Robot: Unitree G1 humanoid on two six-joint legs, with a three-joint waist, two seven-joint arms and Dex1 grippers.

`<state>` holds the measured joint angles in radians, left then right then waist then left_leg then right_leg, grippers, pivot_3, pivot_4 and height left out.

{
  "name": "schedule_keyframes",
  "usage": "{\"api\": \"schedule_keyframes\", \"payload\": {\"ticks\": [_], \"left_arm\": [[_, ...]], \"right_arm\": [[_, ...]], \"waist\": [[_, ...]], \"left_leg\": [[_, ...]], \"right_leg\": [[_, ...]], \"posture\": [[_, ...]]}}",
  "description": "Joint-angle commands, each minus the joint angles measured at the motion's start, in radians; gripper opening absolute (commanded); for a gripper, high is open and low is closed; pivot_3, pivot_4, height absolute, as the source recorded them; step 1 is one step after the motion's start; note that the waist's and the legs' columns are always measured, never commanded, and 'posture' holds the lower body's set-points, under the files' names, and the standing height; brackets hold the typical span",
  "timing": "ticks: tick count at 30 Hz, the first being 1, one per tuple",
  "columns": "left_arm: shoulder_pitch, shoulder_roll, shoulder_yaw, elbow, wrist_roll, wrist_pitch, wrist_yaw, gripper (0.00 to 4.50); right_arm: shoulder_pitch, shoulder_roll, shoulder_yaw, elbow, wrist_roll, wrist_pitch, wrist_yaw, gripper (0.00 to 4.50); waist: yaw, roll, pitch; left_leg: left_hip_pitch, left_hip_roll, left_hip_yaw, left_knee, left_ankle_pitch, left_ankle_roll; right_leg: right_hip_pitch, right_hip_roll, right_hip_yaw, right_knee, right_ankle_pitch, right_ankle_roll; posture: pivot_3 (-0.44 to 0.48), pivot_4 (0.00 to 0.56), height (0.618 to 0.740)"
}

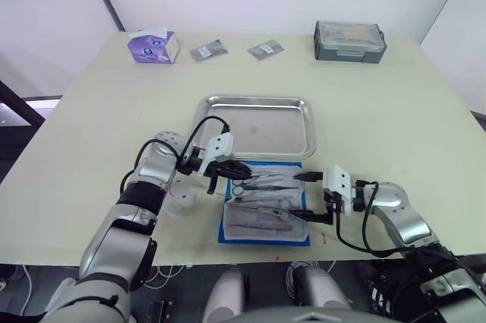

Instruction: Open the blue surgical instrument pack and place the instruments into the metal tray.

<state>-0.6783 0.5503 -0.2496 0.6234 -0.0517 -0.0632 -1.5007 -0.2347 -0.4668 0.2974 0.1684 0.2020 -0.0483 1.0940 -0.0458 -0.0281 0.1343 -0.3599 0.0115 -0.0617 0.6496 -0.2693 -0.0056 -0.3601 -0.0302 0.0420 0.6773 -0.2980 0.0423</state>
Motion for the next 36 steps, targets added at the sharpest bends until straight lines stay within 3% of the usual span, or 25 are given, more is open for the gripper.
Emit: {"api": "schedule_keyframes", "payload": {"ticks": [1,13,21,36], "left_arm": [[0.024,0.014,-0.041,-0.005,0.032,0.02,-0.02,0.11],[-0.02,0.026,-0.042,-0.058,0.033,0.05,-0.015,0.11],[-0.032,0.048,-0.039,-0.194,-0.004,0.261,-0.029,0.11],[-0.077,0.075,-0.044,-0.236,-0.021,0.438,-0.076,0.11]], "right_arm": [[0.06,-0.008,0.078,0.101,-0.108,0.053,-0.026,4.5],[0.058,-0.001,0.085,0.106,-0.11,0.056,-0.024,4.5],[0.058,0.003,0.087,0.108,-0.112,0.056,-0.026,4.5],[0.054,0.011,0.09,0.122,-0.119,0.05,-0.028,4.5]], "waist": [[0.0,0.0,0.0],[0.0,0.0,0.0],[-0.001,0.0,0.001],[-0.001,0.0,0.004]], "left_leg": [[0.0,0.0,0.0,0.0,0.0,0.0],[0.0,0.0,0.0,-0.001,0.0,0.0],[0.0,0.001,0.0,-0.001,0.0,0.0],[0.0,0.005,0.0,-0.001,0.0,0.0]], "right_leg": [[0.0,0.0,0.0,0.0,0.0,0.0],[0.0,0.0,0.0,0.0,0.0,-0.001],[-0.001,0.001,0.0,0.0,-0.001,-0.001],[-0.001,0.006,0.0,0.0,-0.001,-0.002]], "posture": [[0.0,0.15,0.734],[0.0,0.15,0.734],[0.0,0.15,0.734],[0.0,0.15,0.734]]}}
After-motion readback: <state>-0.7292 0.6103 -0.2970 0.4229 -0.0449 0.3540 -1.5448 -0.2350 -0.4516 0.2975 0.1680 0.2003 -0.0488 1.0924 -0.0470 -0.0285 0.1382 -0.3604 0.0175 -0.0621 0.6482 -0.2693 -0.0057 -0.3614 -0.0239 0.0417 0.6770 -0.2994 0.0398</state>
